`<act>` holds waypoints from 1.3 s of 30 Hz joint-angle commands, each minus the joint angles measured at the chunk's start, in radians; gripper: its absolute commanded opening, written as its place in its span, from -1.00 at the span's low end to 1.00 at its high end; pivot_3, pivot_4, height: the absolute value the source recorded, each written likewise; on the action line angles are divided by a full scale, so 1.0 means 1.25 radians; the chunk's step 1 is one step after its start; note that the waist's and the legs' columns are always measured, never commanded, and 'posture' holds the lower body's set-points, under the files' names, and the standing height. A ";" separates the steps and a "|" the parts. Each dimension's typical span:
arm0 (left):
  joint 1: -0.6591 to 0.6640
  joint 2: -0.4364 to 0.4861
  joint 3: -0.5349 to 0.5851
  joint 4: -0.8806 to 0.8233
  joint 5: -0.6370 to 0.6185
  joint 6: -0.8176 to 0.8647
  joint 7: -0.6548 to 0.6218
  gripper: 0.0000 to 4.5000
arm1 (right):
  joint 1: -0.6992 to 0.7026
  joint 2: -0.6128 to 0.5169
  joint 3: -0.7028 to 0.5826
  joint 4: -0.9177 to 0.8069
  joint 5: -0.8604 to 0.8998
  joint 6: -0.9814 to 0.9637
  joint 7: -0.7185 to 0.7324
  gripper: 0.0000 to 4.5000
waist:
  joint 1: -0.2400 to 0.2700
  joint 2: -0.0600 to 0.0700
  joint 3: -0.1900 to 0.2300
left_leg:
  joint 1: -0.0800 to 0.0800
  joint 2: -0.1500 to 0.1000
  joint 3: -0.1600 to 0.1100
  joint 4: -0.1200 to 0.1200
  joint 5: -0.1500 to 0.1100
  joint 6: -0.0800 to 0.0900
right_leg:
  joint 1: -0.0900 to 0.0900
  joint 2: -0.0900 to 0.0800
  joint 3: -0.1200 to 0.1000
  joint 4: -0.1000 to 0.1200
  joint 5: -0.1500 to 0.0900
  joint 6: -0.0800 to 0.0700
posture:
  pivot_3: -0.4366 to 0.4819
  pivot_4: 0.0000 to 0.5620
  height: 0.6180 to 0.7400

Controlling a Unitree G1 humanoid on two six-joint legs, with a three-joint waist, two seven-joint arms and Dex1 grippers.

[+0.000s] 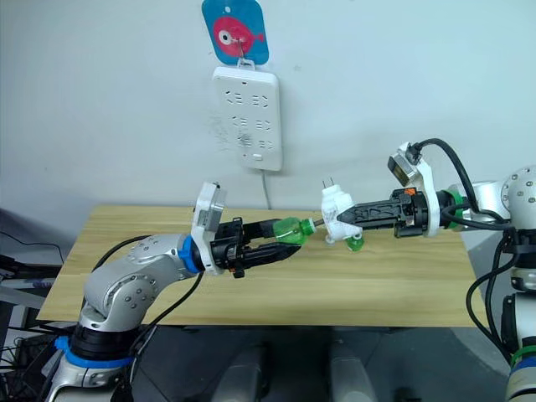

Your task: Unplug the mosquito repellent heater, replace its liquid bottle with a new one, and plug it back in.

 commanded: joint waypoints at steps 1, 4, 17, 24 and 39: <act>-0.017 -0.019 -0.015 -0.015 0.002 -0.019 -0.005 0.00 | -0.005 0.001 -0.019 -0.010 0.048 0.007 -0.010 0.32 | 0.000 0.000 0.000 | 0.000 0.000 0.000 0.000 0.000 0.000 | 0.000 0.000 0.000 0.000 0.000 0.000 | -0.12 -0.17 1.00; -0.018 -0.022 -0.015 -0.014 0.004 -0.018 -0.008 0.00 | -0.008 -0.002 -0.015 -0.006 0.062 0.007 -0.016 0.32 | 0.000 0.000 0.000 | 0.000 0.000 0.000 0.000 0.000 0.000 | 0.000 0.000 0.000 0.000 0.000 0.000 | -0.12 -0.17 1.00; -0.021 -0.011 -0.014 -0.006 0.010 -0.018 -0.030 0.00 | -0.017 -0.013 -0.001 0.008 0.120 0.007 -0.031 0.32 | 0.000 0.000 0.000 | 0.000 0.000 0.000 0.000 0.000 0.000 | 0.000 0.000 0.000 0.000 0.000 0.000 | -0.12 -0.17 1.00; -0.025 -0.010 -0.019 -0.011 0.006 -0.014 -0.033 0.00 | -0.020 -0.005 -0.002 0.014 0.136 0.007 -0.050 0.32 | 0.000 0.000 0.000 | 0.000 0.000 0.000 0.000 0.000 0.000 | 0.000 0.000 0.000 0.000 0.000 0.000 | -0.12 -0.18 1.00; -0.018 0.019 -0.023 -0.021 0.000 -0.009 -0.057 0.00 | -0.030 -0.012 -0.003 0.036 0.210 0.007 -0.084 0.32 | 0.000 0.000 0.000 | 0.000 0.000 0.000 0.000 0.000 0.000 | 0.000 0.000 0.000 0.000 0.000 0.000 | -0.12 -0.22 1.00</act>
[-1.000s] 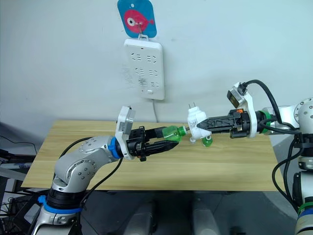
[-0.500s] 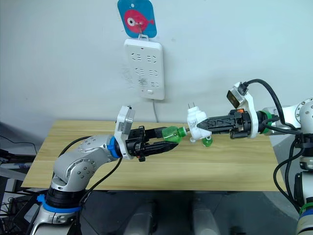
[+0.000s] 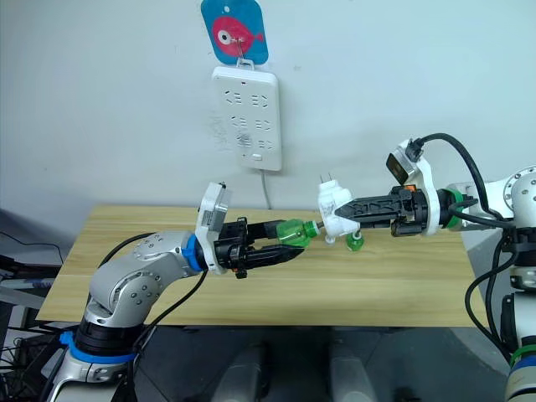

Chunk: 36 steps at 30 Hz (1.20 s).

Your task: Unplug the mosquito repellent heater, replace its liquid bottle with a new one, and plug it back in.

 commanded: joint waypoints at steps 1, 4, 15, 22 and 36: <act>-0.011 -0.004 -0.013 -0.026 -0.007 -0.001 -0.010 0.00 | -0.021 -0.007 -0.015 -0.018 0.053 0.006 0.002 0.32 | 0.000 0.000 0.000 | 0.000 0.000 0.000 0.000 0.000 0.000 | 0.000 0.000 0.000 0.000 0.000 0.000 | -0.11 -0.23 1.00; -0.026 -0.019 -0.008 -0.019 -0.008 -0.004 0.002 0.00 | -0.007 -0.009 -0.008 -0.047 0.062 0.006 0.000 0.32 | 0.000 0.000 0.000 | 0.000 0.000 0.000 0.000 0.000 0.000 | 0.000 0.000 0.000 0.000 0.000 0.000 | -0.10 -0.25 1.00; -0.061 -0.016 0.031 -0.038 -0.050 0.032 0.020 0.00 | 0.035 -0.007 -0.029 -0.094 0.039 0.006 -0.025 0.32 | 0.001 0.000 0.000 | 0.000 0.000 0.000 0.000 0.000 0.000 | 0.000 0.000 0.000 0.000 0.000 0.000 | -0.09 -0.25 1.00; -0.072 -0.010 0.035 -0.038 -0.052 0.042 0.010 0.00 | 0.020 0.009 -0.036 -0.077 0.029 0.006 -0.035 0.32 | 0.001 0.000 0.000 | 0.000 0.000 0.000 0.000 0.000 0.000 | 0.000 0.000 0.000 0.000 0.000 0.000 | -0.09 -0.22 1.00; -0.071 0.008 0.048 -0.039 -0.061 0.050 0.004 0.00 | 0.004 0.000 -0.035 -0.045 0.003 0.006 -0.014 0.32 | 0.000 0.000 0.000 | 0.000 0.000 0.000 0.000 0.000 0.000 | 0.000 0.000 0.000 0.000 0.000 0.000 | -0.10 -0.19 1.00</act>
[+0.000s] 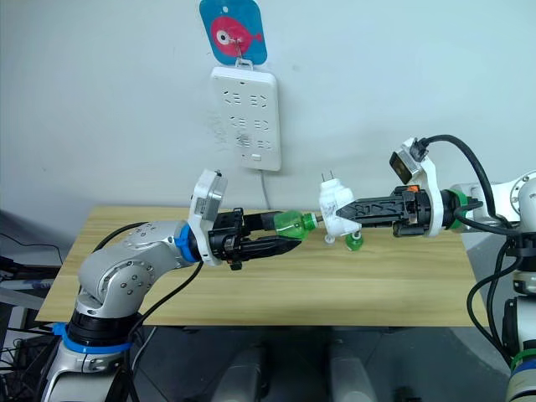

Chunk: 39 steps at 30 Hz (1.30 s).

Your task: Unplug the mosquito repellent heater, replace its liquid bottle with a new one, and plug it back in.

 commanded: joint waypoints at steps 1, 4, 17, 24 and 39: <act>-0.022 -0.005 0.016 -0.035 -0.030 -0.009 -0.006 0.00 | -0.019 0.004 -0.003 -0.012 0.000 0.009 0.012 0.32 | 0.000 0.000 0.000 | 0.000 0.000 0.000 0.000 0.000 0.000 | 0.000 0.000 0.000 0.000 0.000 0.000 | -0.10 -0.19 1.00; -0.021 -0.010 0.004 -0.040 -0.028 -0.007 -0.004 0.00 | -0.021 0.020 -0.006 -0.012 0.014 0.009 -0.002 0.32 | 0.000 0.000 0.000 | 0.000 0.000 0.000 0.000 0.000 0.000 | 0.000 0.000 0.000 0.000 0.000 0.000 | -0.10 -0.18 1.00; -0.010 -0.002 -0.010 -0.035 -0.002 -0.025 -0.022 0.00 | -0.050 0.022 0.003 0.008 0.085 0.009 -0.041 0.32 | -0.001 0.000 0.000 | 0.000 0.000 0.000 0.000 0.000 0.000 | 0.000 0.000 0.000 0.000 0.000 0.000 | -0.13 -0.15 1.00; -0.011 0.007 -0.010 -0.029 0.006 -0.027 -0.033 0.00 | -0.062 0.031 -0.005 0.042 0.089 0.009 -0.064 0.32 | -0.001 0.000 0.000 | 0.000 0.000 0.000 0.000 0.000 0.000 | 0.000 0.000 0.000 0.000 0.000 0.000 | -0.13 -0.14 1.00; -0.009 0.020 -0.005 -0.015 0.014 -0.035 -0.038 0.00 | -0.051 0.007 0.018 0.026 0.156 0.009 -0.071 0.32 | -0.002 0.000 0.000 | 0.000 0.000 0.000 0.000 0.000 0.000 | 0.000 0.000 0.000 0.000 0.000 0.000 | -0.12 -0.14 1.00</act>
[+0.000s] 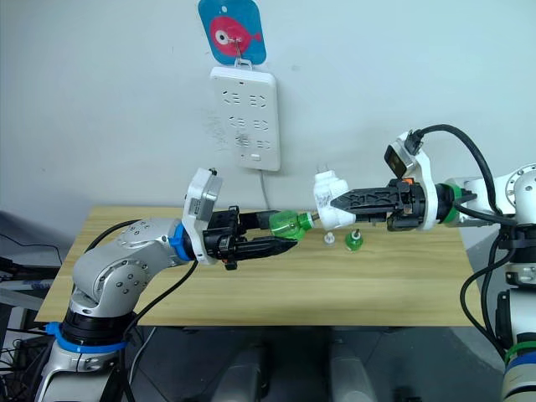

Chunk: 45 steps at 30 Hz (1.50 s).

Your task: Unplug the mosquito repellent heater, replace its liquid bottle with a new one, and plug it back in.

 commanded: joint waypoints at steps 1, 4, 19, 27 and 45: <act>-0.012 -0.005 0.000 -0.014 -0.006 -0.007 0.002 0.00 | -0.010 -0.014 -0.002 -0.046 0.054 0.007 0.021 0.32 | 0.000 0.000 0.000 | 0.000 0.000 0.000 0.000 0.000 0.000 | 0.000 0.000 0.000 0.000 0.000 0.000 | -0.12 -0.14 1.00; -0.024 -0.014 0.011 -0.010 -0.018 0.001 0.016 0.00 | -0.003 -0.014 0.000 -0.061 0.050 0.007 0.020 0.32 | 0.000 0.000 0.000 | 0.000 0.000 0.000 0.000 0.000 0.000 | 0.000 0.000 0.000 0.000 0.000 0.000 | -0.11 -0.14 1.00; -0.058 -0.031 0.017 0.011 -0.020 -0.004 0.031 0.00 | 0.008 -0.021 0.002 -0.078 0.056 0.005 0.019 0.32 | 0.000 0.000 0.000 | 0.000 0.000 0.000 0.000 0.000 0.000 | 0.000 0.000 0.000 0.000 0.000 0.000 | -0.11 -0.19 1.00; -0.046 -0.038 -0.026 -0.026 -0.003 -0.014 0.015 0.00 | 0.003 0.007 -0.001 -0.095 0.038 -0.027 -0.016 0.32 | 0.000 0.000 0.000 | 0.000 0.000 0.000 0.000 0.000 0.000 | 0.000 0.000 0.000 0.000 0.000 0.000 | -0.10 -0.19 1.00; -0.061 -0.081 -0.050 0.011 0.045 -0.050 0.006 0.00 | 0.017 -0.003 0.034 -0.157 0.149 -0.068 -0.082 0.32 | 0.000 0.000 0.000 | 0.000 0.000 0.000 0.000 0.000 0.000 | 0.000 0.000 0.000 0.000 0.000 0.000 | -0.15 -0.17 1.00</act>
